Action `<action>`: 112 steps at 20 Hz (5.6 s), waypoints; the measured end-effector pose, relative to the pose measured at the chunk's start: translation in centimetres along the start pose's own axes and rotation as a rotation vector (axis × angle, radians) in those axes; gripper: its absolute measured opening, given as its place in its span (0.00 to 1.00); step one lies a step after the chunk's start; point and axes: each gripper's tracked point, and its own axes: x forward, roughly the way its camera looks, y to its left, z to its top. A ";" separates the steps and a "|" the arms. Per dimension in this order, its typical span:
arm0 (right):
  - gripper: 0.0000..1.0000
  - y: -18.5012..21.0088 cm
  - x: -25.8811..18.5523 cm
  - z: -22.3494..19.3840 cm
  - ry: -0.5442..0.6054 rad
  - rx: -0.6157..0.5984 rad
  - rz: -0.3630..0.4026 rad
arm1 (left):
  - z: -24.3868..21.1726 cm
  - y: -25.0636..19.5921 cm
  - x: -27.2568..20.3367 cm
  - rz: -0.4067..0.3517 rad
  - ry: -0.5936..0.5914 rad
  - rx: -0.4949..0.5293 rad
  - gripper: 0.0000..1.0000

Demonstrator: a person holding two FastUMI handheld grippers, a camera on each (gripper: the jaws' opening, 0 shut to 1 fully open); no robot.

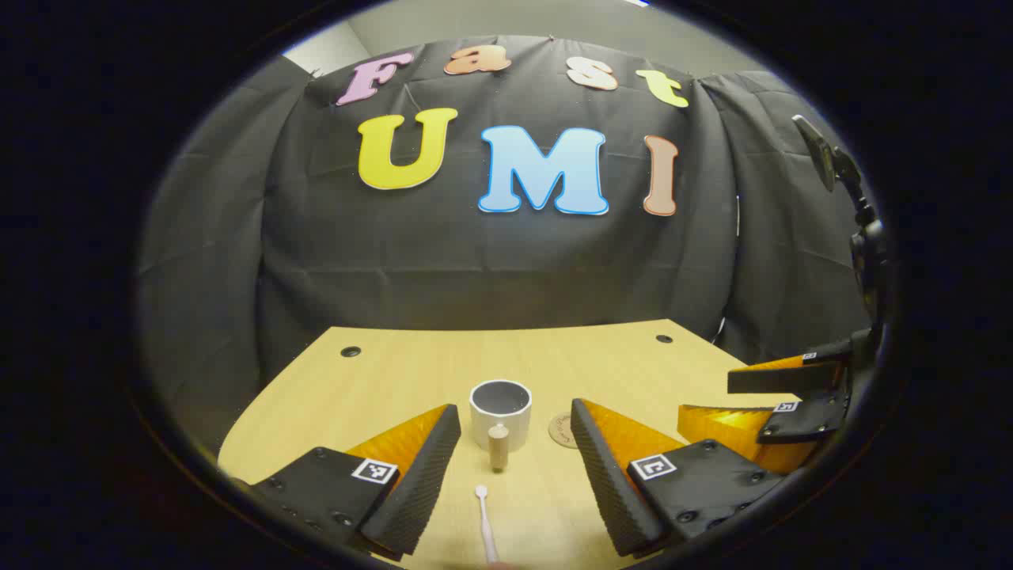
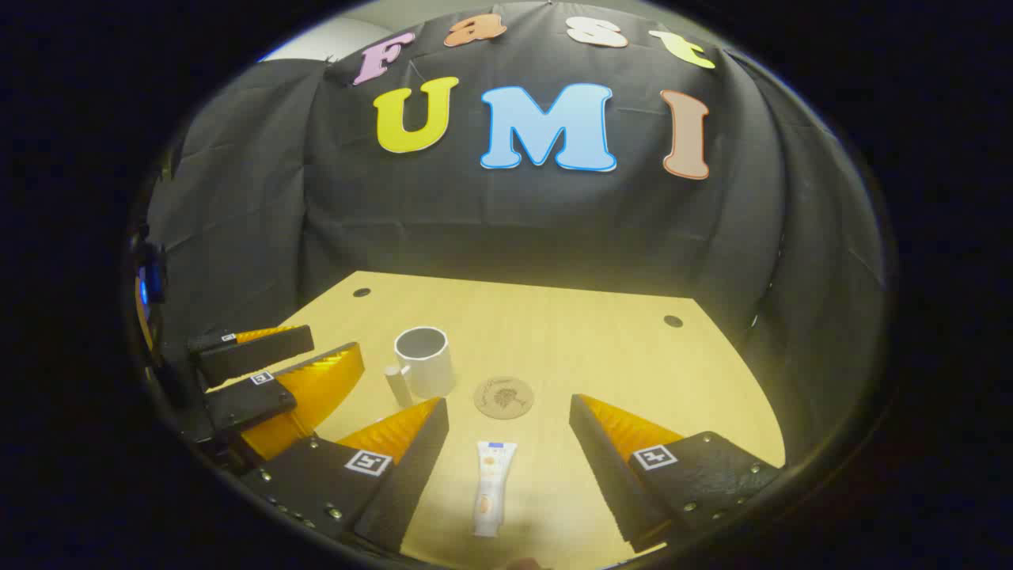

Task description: Put the toothbrush and toothpaste on the desktop into the cup, then pick up the cup and place it on the coaster on the desktop.

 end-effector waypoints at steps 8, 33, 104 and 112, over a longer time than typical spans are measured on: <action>0.95 0.3 0.1 -0.8 0.038 0.031 0.014 | -1.3 -0.5 -0.1 -0.006 0.041 0.006 0.92; 0.95 2.0 5.7 -15.3 0.710 0.134 0.065 | -21.8 2.1 0.0 0.033 0.991 -0.081 0.94; 0.21 3.0 7.2 0.9 0.230 0.237 0.121 | -2.4 8.3 11.3 -0.151 -0.099 -0.141 0.13; 0.21 3.5 6.9 0.8 0.223 0.240 0.131 | -5.2 7.8 10.6 -0.171 -0.009 -0.176 0.22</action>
